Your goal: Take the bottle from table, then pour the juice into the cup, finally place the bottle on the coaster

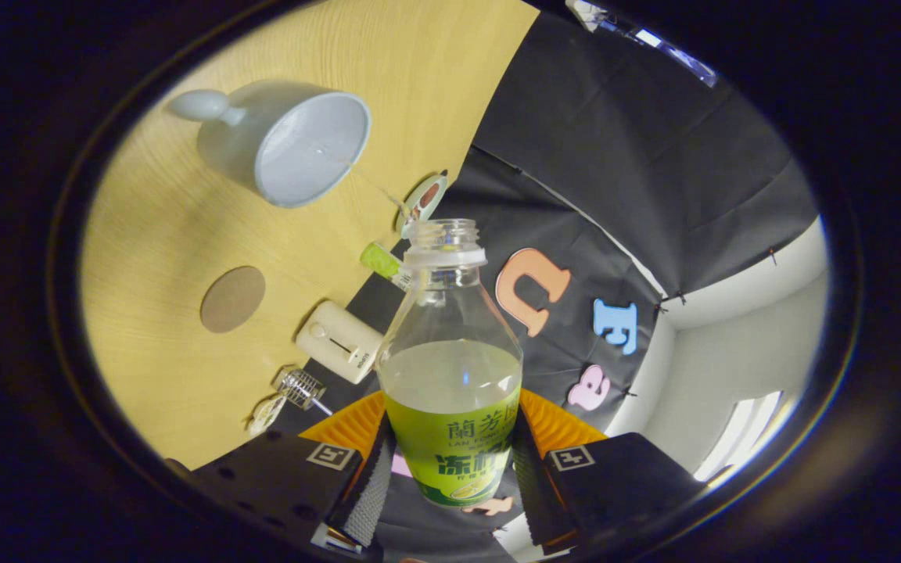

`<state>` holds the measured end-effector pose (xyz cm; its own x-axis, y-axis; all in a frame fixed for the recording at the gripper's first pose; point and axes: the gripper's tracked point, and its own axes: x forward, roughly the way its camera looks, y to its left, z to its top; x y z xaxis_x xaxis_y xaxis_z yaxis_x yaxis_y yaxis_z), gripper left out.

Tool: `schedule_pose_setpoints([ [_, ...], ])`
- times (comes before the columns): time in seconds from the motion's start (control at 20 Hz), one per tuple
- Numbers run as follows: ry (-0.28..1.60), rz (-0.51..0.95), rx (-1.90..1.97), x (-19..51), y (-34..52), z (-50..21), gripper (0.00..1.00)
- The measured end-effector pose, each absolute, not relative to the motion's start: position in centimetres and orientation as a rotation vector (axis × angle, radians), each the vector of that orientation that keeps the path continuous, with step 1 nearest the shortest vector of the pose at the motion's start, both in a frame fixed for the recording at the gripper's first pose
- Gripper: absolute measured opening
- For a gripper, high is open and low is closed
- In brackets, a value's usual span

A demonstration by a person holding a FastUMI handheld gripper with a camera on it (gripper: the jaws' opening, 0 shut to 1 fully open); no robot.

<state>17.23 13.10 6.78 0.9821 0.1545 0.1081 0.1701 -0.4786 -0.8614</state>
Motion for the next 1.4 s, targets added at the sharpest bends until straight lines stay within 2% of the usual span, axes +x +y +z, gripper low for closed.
schedule_pose_setpoints([
  [0.8,-0.289,-0.006,-2.141,16.8,14.4,7.3,0.75],
  [1.05,-0.258,-0.014,-2.091,17.2,13.6,7.1,0.76],
  [1.4,-0.122,-0.043,-1.864,18.0,11.4,7.0,0.76],
])
